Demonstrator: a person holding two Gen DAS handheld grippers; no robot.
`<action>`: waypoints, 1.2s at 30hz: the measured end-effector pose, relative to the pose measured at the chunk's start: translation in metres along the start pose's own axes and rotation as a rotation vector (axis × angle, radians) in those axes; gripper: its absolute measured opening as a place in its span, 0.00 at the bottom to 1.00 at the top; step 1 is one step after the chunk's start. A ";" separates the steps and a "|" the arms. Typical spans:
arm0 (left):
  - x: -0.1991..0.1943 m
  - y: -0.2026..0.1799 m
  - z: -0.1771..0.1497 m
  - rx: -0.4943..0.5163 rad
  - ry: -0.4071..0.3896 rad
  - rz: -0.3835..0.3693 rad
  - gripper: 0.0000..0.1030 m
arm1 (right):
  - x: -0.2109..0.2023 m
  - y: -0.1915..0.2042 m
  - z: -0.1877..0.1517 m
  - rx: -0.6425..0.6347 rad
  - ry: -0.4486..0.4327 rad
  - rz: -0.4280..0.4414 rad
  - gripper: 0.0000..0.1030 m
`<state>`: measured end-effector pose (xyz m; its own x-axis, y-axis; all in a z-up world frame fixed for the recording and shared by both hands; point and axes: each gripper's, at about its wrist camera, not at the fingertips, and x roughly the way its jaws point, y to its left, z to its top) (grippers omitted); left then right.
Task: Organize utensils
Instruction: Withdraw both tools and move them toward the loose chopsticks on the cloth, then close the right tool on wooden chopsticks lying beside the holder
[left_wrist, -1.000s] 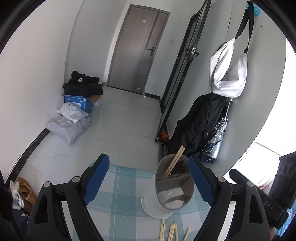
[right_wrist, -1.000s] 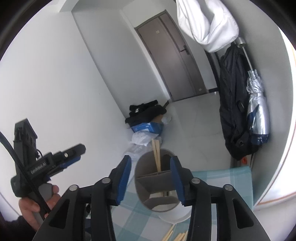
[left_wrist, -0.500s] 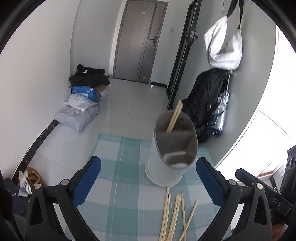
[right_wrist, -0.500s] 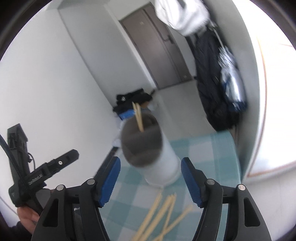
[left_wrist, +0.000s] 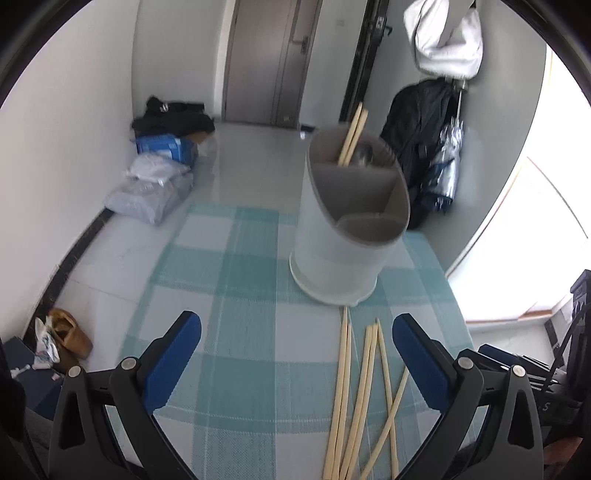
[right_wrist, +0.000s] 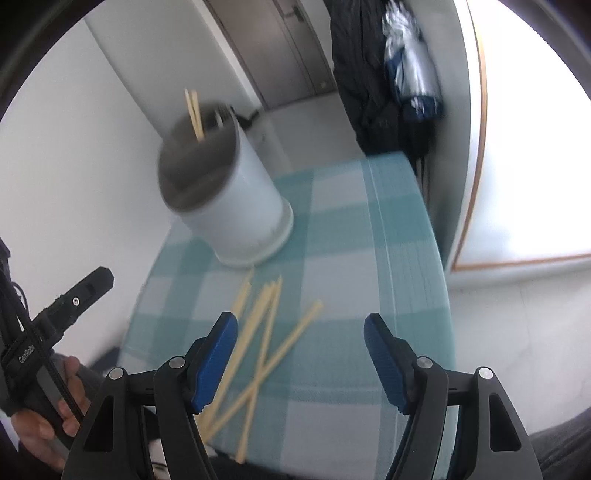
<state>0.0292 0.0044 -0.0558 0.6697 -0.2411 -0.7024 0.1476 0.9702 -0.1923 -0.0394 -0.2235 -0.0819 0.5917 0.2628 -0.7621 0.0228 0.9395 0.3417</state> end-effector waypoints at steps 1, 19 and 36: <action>0.002 0.000 0.000 0.005 0.007 -0.001 0.99 | 0.003 -0.001 -0.002 0.000 0.012 -0.008 0.69; 0.007 0.031 0.018 -0.043 0.030 0.011 0.99 | 0.074 0.005 0.019 0.052 0.216 -0.128 0.37; 0.013 0.043 0.013 -0.049 0.086 -0.013 0.99 | 0.098 0.034 0.022 -0.085 0.201 -0.247 0.07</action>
<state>0.0536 0.0437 -0.0641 0.6025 -0.2570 -0.7556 0.1187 0.9650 -0.2336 0.0369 -0.1706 -0.1327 0.4059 0.0544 -0.9123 0.0738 0.9930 0.0921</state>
